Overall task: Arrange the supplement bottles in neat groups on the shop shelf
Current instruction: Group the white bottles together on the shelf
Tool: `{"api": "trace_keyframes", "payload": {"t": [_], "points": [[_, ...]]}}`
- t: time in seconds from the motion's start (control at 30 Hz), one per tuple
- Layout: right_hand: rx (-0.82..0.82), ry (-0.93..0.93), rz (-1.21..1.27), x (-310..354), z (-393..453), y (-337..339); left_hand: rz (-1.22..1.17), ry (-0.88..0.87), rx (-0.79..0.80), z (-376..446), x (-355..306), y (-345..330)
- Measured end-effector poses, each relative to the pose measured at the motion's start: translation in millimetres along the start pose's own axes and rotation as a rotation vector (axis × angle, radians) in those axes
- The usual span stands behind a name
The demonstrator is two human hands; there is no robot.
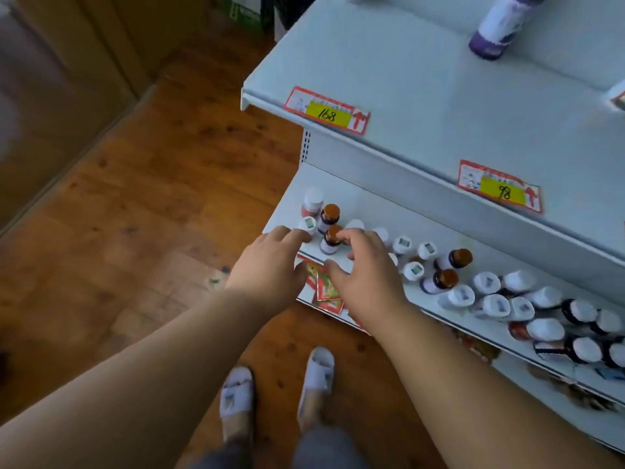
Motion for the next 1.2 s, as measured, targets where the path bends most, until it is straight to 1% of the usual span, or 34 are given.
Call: {"api": "trace_keyframes", "payload": {"t": [0.17, 0.23, 0.3, 0.43, 0.53, 0.63, 0.7, 0.77, 0.83, 0.9, 1.0, 1.1, 1.2], "points": [[0.073, 0.072, -0.118, -13.9, 85.6, -82.3, -0.090, 0.099, -0.036, 59.4, 71.4, -55.5], [0.052, 0.092, -0.159, -19.0, 118.5, -104.1, -0.121, 0.135, -0.059, 79.3, 95.4, -72.5], [-0.001, 0.093, -0.212, -23.2, 149.1, -115.6, -0.136, 0.149, -0.073, 97.4, 115.2, -85.9], [-0.101, 0.109, -0.418, -23.9, 197.1, -125.9, -0.176, 0.143, -0.117, 134.3, 139.6, -99.4], [-0.067, 0.118, -0.558, -21.6, 220.0, -136.4, -0.142, 0.105, -0.122, 156.6, 146.1, -107.1], [0.014, 0.093, -0.599, -21.2, 232.2, -141.9, -0.129, 0.097, -0.109, 166.2, 151.3, -113.1], [0.015, 0.096, -0.566, -19.1, 232.5, -139.5, -0.162, 0.122, -0.115, 164.9, 153.1, -112.0], [-0.019, 0.100, -0.489, -12.5, 223.2, -130.7, -0.200, 0.152, -0.139, 158.8, 151.1, -104.9], [-0.039, 0.095, -0.336, 1.1, 204.3, -117.0, -0.238, 0.197, -0.164, 146.3, 145.7, -89.9], [0.001, 0.094, -0.160, 20.4, 177.1, -101.6, -0.278, 0.232, -0.171, 126.6, 137.1, -65.9], [0.083, 0.101, 0.078, 56.6, 128.4, -71.5, -0.346, 0.225, -0.148, 84.4, 120.2, -17.7], [0.098, 0.110, 0.132, 91.6, 75.7, -35.0, -0.391, 0.233, -0.122, 30.2, 101.0, 28.1], [0.101, 0.043, 0.225, 116.4, 25.7, -2.9, -0.457, 0.222, -0.077, -27.9, 78.5, 59.0]]}}
Point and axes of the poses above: each hand's wrist, its own z-axis towards the middle knuckle, its own y-axis out of the back of the hand, x = y × z, the point moved 2 cm from there along z, towards the middle knuckle, and after that the axes turned 13 degrees about -z, right-handed, at the moved point
